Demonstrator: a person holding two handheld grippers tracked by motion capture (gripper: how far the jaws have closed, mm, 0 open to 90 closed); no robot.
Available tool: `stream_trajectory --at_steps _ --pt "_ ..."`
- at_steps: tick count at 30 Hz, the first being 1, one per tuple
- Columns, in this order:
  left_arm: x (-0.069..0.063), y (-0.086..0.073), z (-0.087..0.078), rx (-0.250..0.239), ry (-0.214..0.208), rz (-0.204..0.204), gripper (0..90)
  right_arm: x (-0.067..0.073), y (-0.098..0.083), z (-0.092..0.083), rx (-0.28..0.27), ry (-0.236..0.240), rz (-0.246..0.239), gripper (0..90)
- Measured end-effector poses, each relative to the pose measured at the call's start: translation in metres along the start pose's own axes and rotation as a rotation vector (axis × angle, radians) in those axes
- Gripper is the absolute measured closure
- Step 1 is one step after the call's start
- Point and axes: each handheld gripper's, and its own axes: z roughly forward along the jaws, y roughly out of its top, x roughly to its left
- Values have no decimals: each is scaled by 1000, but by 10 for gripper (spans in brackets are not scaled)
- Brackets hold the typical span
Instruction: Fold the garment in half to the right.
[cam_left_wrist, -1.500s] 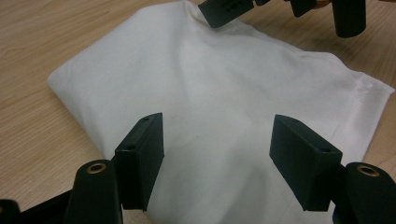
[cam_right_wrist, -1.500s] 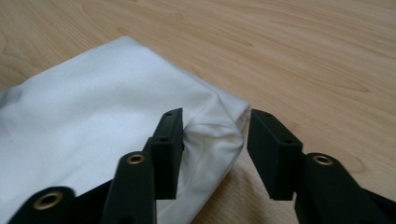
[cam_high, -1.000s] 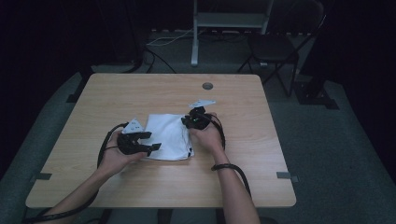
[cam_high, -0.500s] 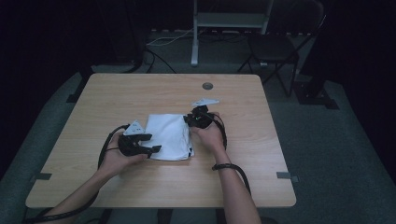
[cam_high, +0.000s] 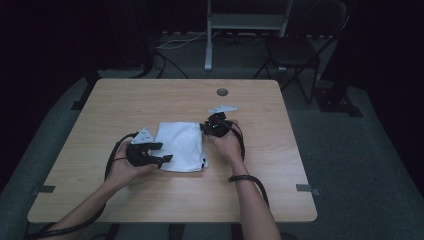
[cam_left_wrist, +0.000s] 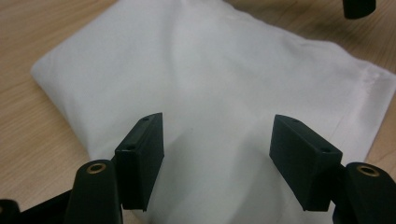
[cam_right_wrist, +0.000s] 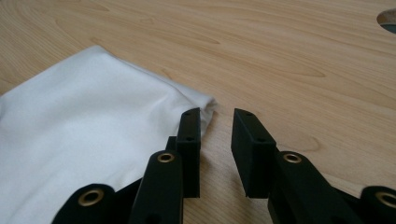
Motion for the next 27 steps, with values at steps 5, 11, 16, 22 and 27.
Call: stream_trajectory --at_steps 5,11,16,22,27 --pt "4 10 -3 -36 5 -3 318 3 1 -3 -20 -8 -1 632" --pt "11 25 3 -41 16 -10 317 5 -1 -9 -32 -9 -8 529" --pt "19 37 14 -36 41 -23 316 8 -5 -11 -27 4 -8 478" --pt "32 48 30 -19 92 -41 316 9 -12 -16 -30 8 -8 450" --pt "39 59 43 -35 120 -61 315 10 -17 -20 -31 4 -2 411"
